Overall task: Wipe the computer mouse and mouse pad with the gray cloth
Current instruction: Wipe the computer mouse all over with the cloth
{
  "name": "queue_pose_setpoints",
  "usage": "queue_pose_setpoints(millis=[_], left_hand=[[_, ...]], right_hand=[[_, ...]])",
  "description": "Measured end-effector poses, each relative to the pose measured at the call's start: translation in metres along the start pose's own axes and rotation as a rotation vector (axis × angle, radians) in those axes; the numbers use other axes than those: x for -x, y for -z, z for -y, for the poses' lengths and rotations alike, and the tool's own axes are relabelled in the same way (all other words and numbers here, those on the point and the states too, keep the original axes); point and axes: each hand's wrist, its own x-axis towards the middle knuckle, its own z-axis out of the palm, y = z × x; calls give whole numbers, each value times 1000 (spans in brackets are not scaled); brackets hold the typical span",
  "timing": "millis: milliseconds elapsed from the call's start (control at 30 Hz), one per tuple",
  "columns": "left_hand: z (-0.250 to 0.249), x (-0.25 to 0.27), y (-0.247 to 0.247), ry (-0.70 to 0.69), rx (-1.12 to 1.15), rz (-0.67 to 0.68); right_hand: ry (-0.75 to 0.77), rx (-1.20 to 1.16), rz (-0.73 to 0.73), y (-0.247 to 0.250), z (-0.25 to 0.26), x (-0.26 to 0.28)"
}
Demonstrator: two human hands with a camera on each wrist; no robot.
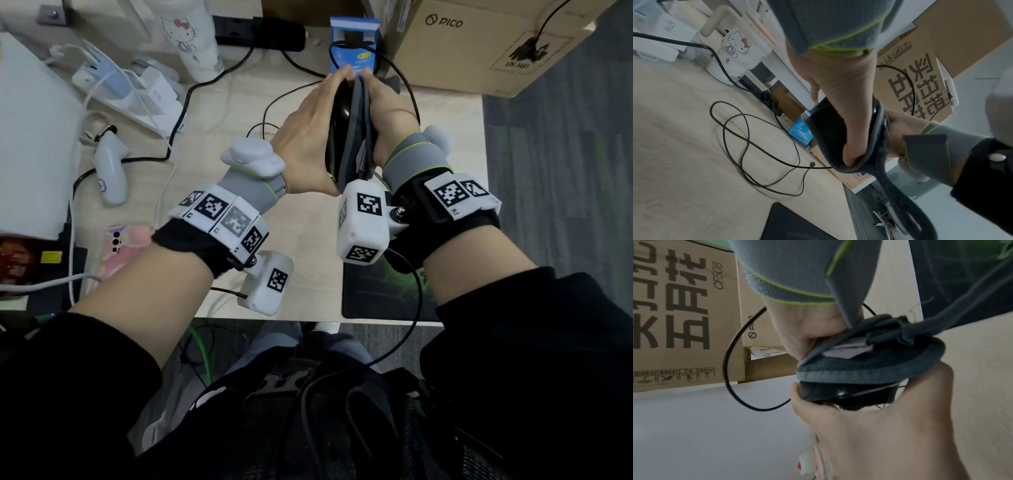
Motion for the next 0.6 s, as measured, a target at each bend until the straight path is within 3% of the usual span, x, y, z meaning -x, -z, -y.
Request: queue_pose_setpoints(millis=[133, 400, 600], left_hand=[[-7, 4, -8, 42, -2, 18], [-5, -4, -26, 248, -7, -73], [2, -3, -39, 300, 77, -65]], right_hand=[[7, 71, -15, 9, -5, 0], [-20, 216, 243, 24, -35, 6], [-14, 269, 101, 31, -38, -3]])
